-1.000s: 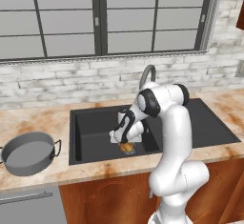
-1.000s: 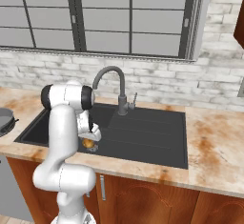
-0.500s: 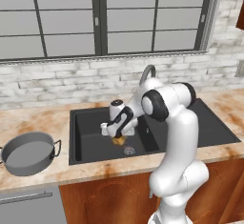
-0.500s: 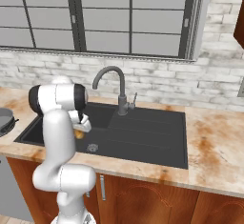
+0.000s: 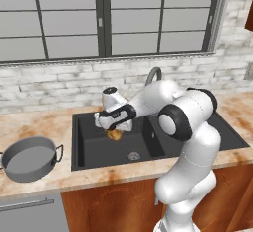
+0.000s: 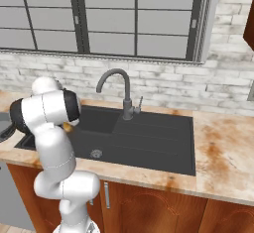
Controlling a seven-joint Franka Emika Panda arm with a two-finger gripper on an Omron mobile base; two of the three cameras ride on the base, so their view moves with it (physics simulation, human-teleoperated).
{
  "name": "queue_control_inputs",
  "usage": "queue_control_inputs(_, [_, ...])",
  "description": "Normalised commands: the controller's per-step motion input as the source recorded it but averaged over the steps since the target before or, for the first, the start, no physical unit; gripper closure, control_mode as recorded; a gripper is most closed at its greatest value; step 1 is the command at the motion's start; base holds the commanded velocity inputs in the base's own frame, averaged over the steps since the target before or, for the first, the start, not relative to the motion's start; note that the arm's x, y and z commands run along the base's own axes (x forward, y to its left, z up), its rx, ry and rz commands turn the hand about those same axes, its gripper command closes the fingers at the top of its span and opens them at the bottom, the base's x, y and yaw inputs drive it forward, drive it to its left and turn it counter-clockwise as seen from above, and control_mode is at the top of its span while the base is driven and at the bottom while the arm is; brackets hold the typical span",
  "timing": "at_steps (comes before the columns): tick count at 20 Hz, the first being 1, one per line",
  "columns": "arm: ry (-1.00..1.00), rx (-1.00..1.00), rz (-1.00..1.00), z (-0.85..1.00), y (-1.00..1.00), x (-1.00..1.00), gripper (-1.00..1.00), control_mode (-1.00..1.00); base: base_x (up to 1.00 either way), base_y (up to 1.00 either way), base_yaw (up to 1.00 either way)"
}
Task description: Dump the potato from the pot into the sink. Then turn on the water and wash the potato. Then turn off the water and put the potato back in the pot.
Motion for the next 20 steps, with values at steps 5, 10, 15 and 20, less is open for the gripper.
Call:
queue_control_inputs(5, [0.00, 0.12, -0.13, 0.96, 0.53, -0.15, 1.00, -1.00, 0.00, 0.00, 0.00])
queue_control_inputs(10, [-0.01, 0.03, -0.05, 1.00, 0.68, -0.33, 1.00, -1.00, 0.00, 0.00, 0.00])
queue_control_inputs(15, [-0.10, 0.00, 0.00, 0.73, 0.90, -0.46, 1.00, -1.00, 0.00, 0.00, 0.00])
queue_control_inputs(20, [-0.07, -0.06, 0.00, 0.34, 1.00, -0.29, 1.00, -1.00, 0.00, 0.00, 0.00])
